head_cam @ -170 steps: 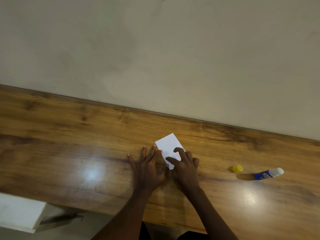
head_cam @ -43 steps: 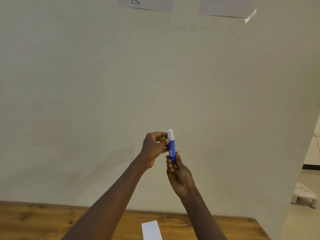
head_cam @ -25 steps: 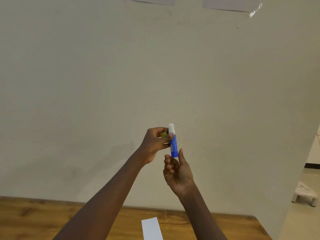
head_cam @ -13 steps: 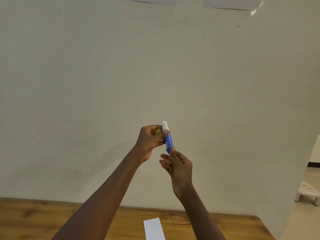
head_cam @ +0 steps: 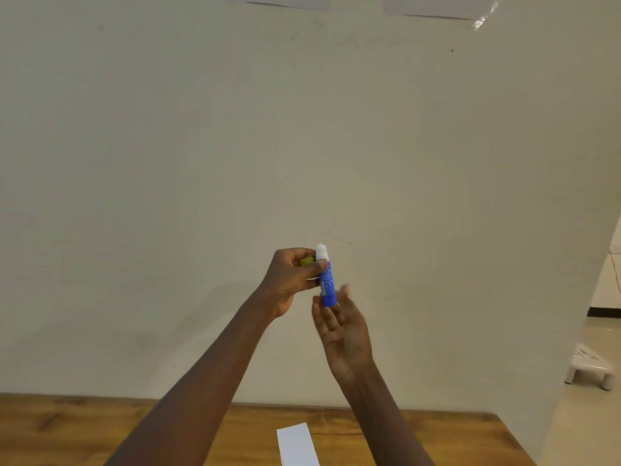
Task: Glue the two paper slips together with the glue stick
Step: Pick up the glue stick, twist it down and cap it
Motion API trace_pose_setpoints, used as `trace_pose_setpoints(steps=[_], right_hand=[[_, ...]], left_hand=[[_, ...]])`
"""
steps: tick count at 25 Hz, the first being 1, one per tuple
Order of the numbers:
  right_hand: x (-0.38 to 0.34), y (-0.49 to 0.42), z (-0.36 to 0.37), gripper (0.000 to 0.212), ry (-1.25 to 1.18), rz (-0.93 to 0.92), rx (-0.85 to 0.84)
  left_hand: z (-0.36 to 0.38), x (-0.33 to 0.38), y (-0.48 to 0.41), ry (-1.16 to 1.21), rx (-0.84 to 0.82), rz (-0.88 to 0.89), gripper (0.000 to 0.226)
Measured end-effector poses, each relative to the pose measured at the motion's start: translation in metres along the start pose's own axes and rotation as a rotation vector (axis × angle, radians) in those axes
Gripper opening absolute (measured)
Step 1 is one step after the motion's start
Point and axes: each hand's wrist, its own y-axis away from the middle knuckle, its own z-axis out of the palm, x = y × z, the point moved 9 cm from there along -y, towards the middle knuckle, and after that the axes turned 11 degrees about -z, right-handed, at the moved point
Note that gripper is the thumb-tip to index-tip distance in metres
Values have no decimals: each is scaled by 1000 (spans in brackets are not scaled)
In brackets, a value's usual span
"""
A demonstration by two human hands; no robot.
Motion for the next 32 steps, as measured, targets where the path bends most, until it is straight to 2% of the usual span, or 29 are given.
trace_pose_setpoints(steps=[2,3,6,9,11,13,15,17,18,19,21,24,26,27,30,32], right_hand=[[4,1,-1,43,65,133,0],[5,1,-1,42,86,146,6],[5,1,0,22,-13,75,55],[2,1,3,11,-136,27,50],[-3,0,2,7,-89,-28,64],[-8,-1,-1,11,-56,-86,103],[-9,-1,-1,2,-28,-75,78],[-2,0,4,35,22,65,-6],[-1,0,5,46,65,142,-37],[0,1,7,48,97,197,-70],[-4,0,12,34,69,191,-90],[-8,-7,10,9,-53,8,-4],[-10,-7,5,3,-33,-89,38],[-8,-6,6,9,-33,-75,32],[-2,-4,5,52,-34,124,9],[1,-3,1,52,62,226,-23]], left_hand=[[-3,1,0,-15,1,-3,18],[-2,2,0,-30,-3,-2,20],[6,6,1,-68,-15,9,25],[13,8,2,-80,-39,19,25],[12,7,1,-50,-16,10,27],[10,6,0,-14,9,14,27],[10,7,0,13,16,18,26],[11,8,0,18,-15,7,23],[13,9,1,10,-44,3,20],[14,10,1,8,-72,2,17],[16,13,1,37,-102,13,14],[20,17,0,13,-52,38,21],[23,16,0,-9,2,49,24],[22,15,0,-4,20,50,23],[16,15,-1,7,-8,41,13],[13,14,0,0,-40,35,15]])
